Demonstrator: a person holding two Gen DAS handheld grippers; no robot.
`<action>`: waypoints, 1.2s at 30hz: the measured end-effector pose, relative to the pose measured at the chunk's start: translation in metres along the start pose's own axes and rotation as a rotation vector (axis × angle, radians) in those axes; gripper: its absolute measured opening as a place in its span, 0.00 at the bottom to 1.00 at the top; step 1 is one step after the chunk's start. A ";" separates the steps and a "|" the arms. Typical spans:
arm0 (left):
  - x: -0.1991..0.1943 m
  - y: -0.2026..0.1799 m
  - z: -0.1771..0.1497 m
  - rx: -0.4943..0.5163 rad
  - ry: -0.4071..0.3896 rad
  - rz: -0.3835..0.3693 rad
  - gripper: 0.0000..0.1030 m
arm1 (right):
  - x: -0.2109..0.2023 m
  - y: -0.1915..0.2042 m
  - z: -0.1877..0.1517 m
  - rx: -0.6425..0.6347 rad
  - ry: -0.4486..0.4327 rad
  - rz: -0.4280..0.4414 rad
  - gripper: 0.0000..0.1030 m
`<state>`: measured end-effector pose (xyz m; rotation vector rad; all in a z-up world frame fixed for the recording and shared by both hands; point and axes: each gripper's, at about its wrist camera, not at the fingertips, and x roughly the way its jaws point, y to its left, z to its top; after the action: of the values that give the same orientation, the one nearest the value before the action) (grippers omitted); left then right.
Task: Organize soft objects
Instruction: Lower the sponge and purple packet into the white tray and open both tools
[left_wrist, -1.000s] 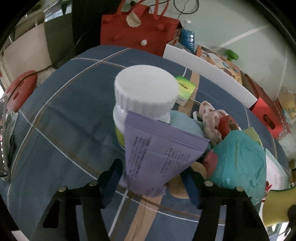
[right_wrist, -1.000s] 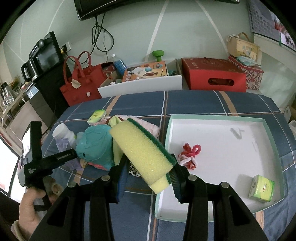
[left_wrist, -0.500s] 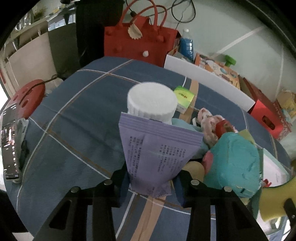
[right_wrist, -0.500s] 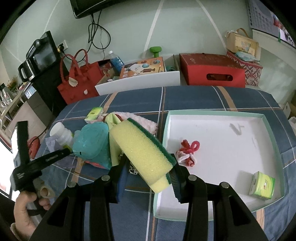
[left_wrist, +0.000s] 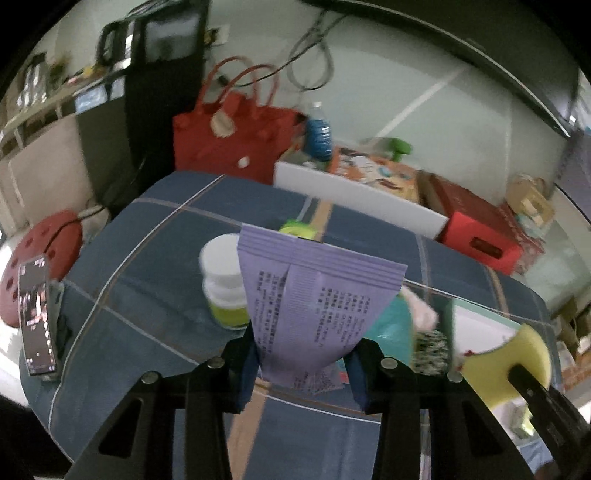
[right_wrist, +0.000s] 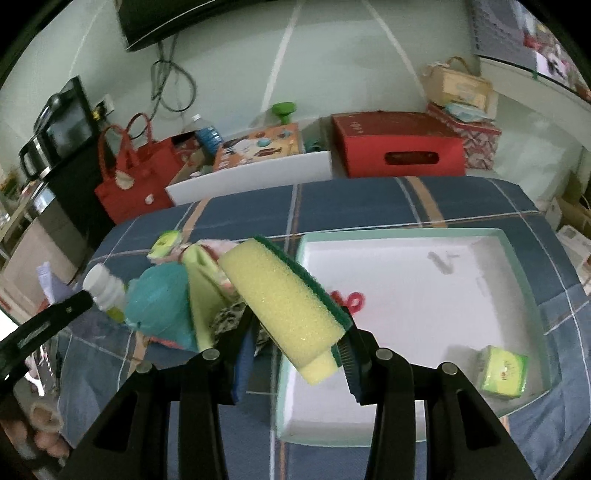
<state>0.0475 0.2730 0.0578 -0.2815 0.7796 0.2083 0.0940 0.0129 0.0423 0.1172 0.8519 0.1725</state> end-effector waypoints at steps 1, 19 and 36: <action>-0.003 -0.007 0.001 0.019 -0.003 -0.010 0.42 | 0.000 -0.003 0.001 0.003 -0.003 -0.020 0.42; 0.016 -0.150 -0.020 0.374 0.134 -0.135 0.43 | 0.003 -0.140 0.005 0.371 0.055 -0.258 0.43; 0.083 -0.261 -0.051 0.566 0.282 -0.122 0.45 | 0.000 -0.179 0.007 0.477 -0.012 -0.264 0.43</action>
<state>0.1467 0.0174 0.0087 0.1831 1.0610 -0.1742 0.1179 -0.1632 0.0166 0.4482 0.8757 -0.2825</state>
